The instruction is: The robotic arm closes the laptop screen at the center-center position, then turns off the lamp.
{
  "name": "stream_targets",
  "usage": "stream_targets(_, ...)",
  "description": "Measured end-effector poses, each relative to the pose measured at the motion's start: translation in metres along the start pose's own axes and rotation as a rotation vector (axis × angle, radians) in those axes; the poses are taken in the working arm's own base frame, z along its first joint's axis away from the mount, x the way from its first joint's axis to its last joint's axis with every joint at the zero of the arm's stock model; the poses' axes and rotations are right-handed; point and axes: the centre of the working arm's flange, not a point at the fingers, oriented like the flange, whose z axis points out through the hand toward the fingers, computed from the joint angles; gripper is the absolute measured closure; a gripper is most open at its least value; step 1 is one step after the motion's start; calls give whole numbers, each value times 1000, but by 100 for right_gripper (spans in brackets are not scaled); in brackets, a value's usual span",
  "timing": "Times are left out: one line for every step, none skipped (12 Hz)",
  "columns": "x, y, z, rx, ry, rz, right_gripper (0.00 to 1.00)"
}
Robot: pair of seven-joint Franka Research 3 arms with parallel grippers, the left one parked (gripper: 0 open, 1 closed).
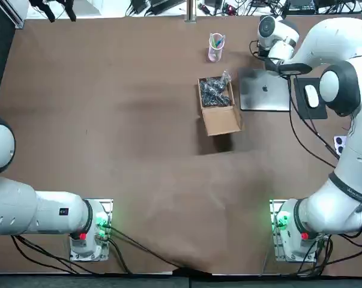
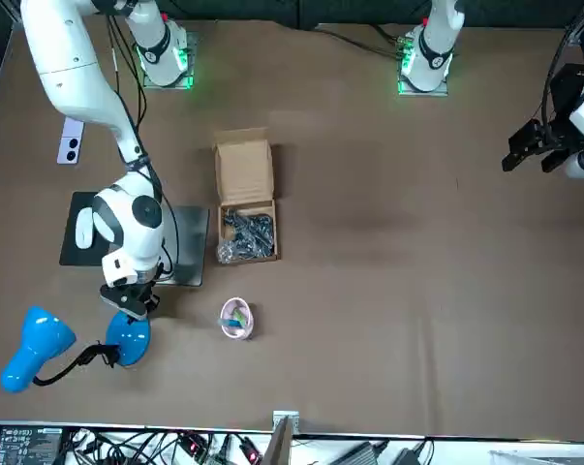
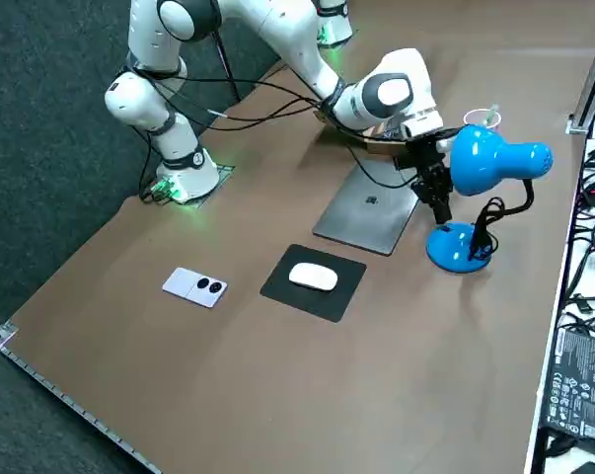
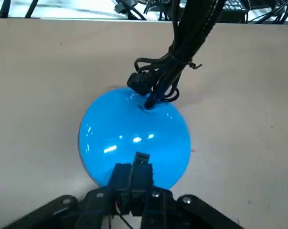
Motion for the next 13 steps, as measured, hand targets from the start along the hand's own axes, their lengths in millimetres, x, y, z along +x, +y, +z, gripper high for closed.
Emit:
stream_targets(1,0,0,1,2,2,98)
stream_targets(3,0,0,2,4,3,98)
stream_targets(4,-1,0,2,6,5,98)
stream_targets(5,-1,1,3,8,6,98)
stream_targets(6,-1,1,3,9,7,98)
stream_targets(6,-2,2,3,9,8,98)
stream_targets(6,-1,3,3,8,8,98)
stream_targets(6,-1,4,2,7,9,98)
stream_targets(6,0,5,2,6,10,98)
stream_targets(5,0,6,2,5,10,98)
stream_targets(5,0,6,2,5,10,98)
stream_targets(5,0,7,2,4,10,98)
stream_targets(4,0,7,2,3,11,98)
